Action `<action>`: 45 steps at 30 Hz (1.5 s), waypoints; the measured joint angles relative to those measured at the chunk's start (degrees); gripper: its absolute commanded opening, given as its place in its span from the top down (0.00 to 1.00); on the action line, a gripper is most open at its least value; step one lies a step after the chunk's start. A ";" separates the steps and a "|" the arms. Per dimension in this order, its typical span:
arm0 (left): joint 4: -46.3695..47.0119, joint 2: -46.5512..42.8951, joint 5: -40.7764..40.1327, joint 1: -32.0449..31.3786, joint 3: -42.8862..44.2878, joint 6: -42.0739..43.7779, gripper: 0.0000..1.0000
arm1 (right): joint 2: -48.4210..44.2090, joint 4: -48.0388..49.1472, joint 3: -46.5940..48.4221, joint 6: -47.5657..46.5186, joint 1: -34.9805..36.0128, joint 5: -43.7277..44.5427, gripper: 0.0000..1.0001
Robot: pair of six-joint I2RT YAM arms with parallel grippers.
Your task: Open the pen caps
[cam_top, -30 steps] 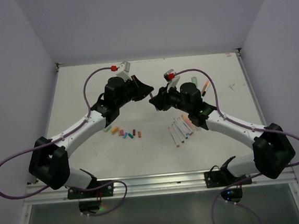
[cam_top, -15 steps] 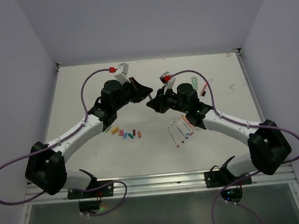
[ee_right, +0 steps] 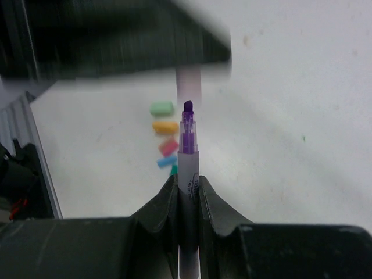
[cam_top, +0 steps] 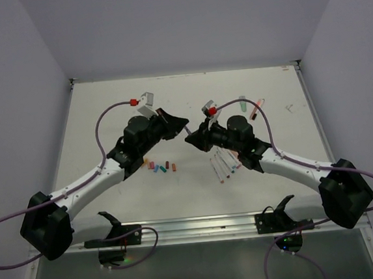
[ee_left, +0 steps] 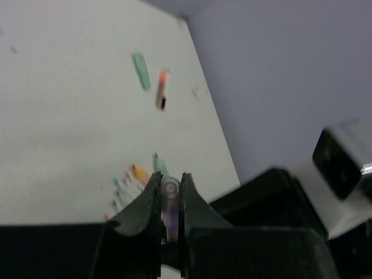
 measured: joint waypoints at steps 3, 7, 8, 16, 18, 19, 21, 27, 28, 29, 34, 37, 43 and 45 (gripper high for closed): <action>4.83 -0.44 -10.21 2.80 -0.17 0.35 1.00 | -2.16 -4.24 -4.31 -1.07 -0.59 -0.04 1.00; 12.07 -2.91 -21.84 8.55 0.52 0.42 1.00 | -2.47 -13.70 -10.95 -1.79 -1.51 0.09 1.00; 12.92 -3.32 -22.75 8.61 0.74 0.39 1.00 | -2.49 -15.37 -11.52 -1.92 -1.51 0.07 1.00; 6.36 -0.35 -17.09 8.79 10.36 4.50 1.00 | -2.34 -20.04 -9.77 -1.16 -1.16 2.16 1.00; 1.09 2.32 -13.00 8.76 14.10 6.32 1.00 | -1.22 -21.38 -8.09 -0.46 -0.63 4.09 1.00; -2.54 3.78 -10.97 8.70 15.87 7.45 0.99 | -0.46 -22.12 -7.17 0.09 -0.22 5.33 1.00; -9.22 6.69 -8.39 7.98 17.88 9.64 0.97 | 1.51 -23.65 -5.42 1.20 0.92 7.72 1.00; -28.83 14.82 -5.40 1.40 18.34 13.57 0.93 | 6.84 -28.22 -2.25 6.51 5.33 14.12 1.00; -31.19 15.85 -4.98 0.20 18.23 13.68 0.92 | 7.48 -28.81 -2.14 7.34 5.92 14.93 1.00; -32.79 16.55 -4.52 -1.05 17.73 13.77 0.92 | 8.15 -29.38 -2.08 8.13 6.45 15.74 1.00; -37.86 18.58 -3.65 -4.50 15.91 13.81 0.90 | 10.99 -32.35 -0.85 11.15 7.23 19.45 1.00; -39.19 20.94 -3.72 -5.16 15.67 13.84 0.89 | 11.17 -34.12 -0.31 12.70 7.23 22.53 1.00; -40.98 25.11 -4.42 -6.23 15.43 14.05 0.88 | 11.23 -37.11 0.50 15.41 7.32 28.41 0.95; -41.27 25.79 -4.61 -6.47 15.21 14.08 0.86 | 11.23 -37.81 0.59 16.06 7.32 29.79 0.92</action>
